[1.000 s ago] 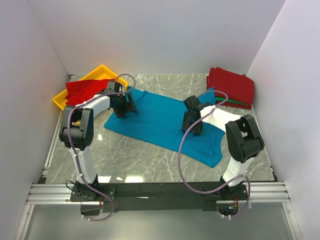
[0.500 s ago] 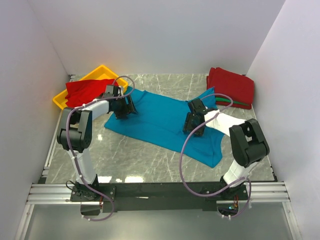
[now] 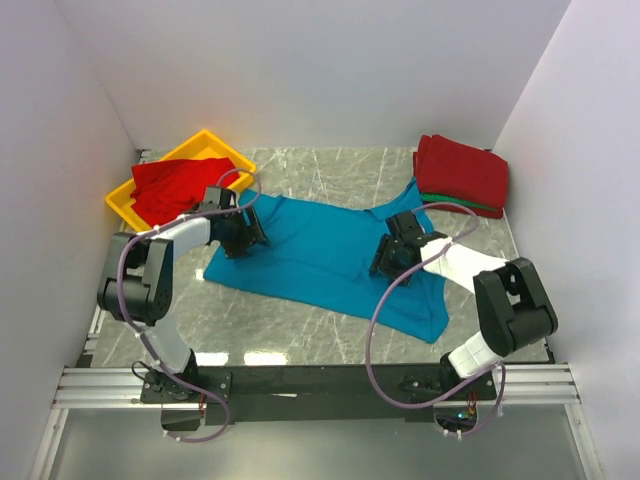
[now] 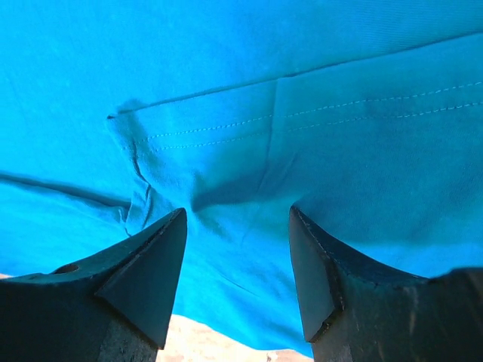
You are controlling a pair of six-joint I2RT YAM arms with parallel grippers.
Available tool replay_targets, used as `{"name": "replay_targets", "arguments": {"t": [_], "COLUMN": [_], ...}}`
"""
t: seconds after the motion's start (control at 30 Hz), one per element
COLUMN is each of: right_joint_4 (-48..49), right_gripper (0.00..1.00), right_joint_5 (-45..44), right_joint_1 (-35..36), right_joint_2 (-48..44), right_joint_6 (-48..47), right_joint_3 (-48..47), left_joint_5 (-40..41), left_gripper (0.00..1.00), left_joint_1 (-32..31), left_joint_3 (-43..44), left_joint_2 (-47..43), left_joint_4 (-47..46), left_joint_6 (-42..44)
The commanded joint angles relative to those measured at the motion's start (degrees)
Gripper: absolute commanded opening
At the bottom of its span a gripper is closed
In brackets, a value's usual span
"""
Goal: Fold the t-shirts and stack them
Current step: Fold the tshirt
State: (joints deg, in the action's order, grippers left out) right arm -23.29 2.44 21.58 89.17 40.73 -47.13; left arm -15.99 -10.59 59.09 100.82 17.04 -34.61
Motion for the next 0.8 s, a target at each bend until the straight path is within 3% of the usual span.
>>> {"name": "replay_targets", "arguments": {"t": [0.0, 0.23, 0.4, 0.57, 0.77], "right_joint_4": [-10.1, -12.9, -18.7, -21.4, -16.5], "right_gripper": [0.64, 0.64, 0.64, 0.64, 0.64], "right_joint_5": [2.2, 2.0, -0.4, -2.3, -2.3], "right_joint_1": [0.5, 0.6, 0.7, -0.9, -3.1], "right_joint_2": [0.1, -6.9, -9.4, -7.8, -1.9], "right_joint_6": [2.8, 5.2, 4.4, 2.2, -0.6], "right_joint_3": [6.3, 8.6, 0.9, -6.5, -11.0], "left_joint_5": [2.1, 2.2, 1.5, 2.4, 2.6], "left_gripper": [0.78, 0.79, 0.79, 0.79, 0.79], "left_joint_1": [-0.2, -0.2, -0.2, 0.0, 0.3], "left_joint_3": [-5.1, -5.0, 1.1, 10.4, 17.7], "left_joint_2": [-1.1, -5.9, -7.1, -2.6, 3.7], "left_joint_4": [8.2, 10.8, 13.1, 14.3, 13.6], "left_joint_6": [-0.8, -0.3, -0.1, 1.7, 3.6]}}
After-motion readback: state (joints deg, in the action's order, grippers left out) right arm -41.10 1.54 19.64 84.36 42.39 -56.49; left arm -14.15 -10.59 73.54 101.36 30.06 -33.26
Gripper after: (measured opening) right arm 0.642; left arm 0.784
